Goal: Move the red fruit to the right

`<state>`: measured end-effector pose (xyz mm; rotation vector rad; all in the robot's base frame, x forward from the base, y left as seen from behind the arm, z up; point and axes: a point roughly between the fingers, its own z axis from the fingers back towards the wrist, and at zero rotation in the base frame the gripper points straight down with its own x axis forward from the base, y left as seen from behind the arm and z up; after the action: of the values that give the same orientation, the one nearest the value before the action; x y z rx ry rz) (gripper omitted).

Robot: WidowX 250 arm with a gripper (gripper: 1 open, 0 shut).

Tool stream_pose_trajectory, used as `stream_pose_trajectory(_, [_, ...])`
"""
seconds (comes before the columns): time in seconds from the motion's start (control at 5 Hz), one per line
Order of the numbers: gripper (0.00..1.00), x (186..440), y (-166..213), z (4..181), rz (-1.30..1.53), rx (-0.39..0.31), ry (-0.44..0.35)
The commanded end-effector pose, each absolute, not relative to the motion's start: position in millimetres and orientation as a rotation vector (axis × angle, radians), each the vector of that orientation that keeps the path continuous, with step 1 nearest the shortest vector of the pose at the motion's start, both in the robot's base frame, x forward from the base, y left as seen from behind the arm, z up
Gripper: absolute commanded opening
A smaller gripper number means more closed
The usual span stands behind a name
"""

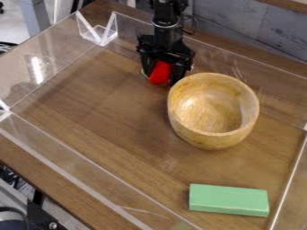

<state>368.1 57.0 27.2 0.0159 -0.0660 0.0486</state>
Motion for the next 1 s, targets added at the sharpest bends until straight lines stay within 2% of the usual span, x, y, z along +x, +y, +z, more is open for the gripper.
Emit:
stream_pose_trajectory(0.0, [1.0, 366, 57, 37.9, 0.034, 0.005, -0.079])
stream_pose_trajectory(0.2, [1.0, 357, 61, 41.6, 0.033, -0.009, -0.062])
stream_pose_trajectory(0.4, [1.0, 354, 52, 37.0, 0.067, -0.017, -0.048])
stream_pose_trajectory(0.6, [0.0, 352, 43, 35.1, 0.129, -0.017, -0.057])
stream_pose_trajectory(0.8, [0.0, 350, 33, 40.3, 0.191, -0.019, -0.078])
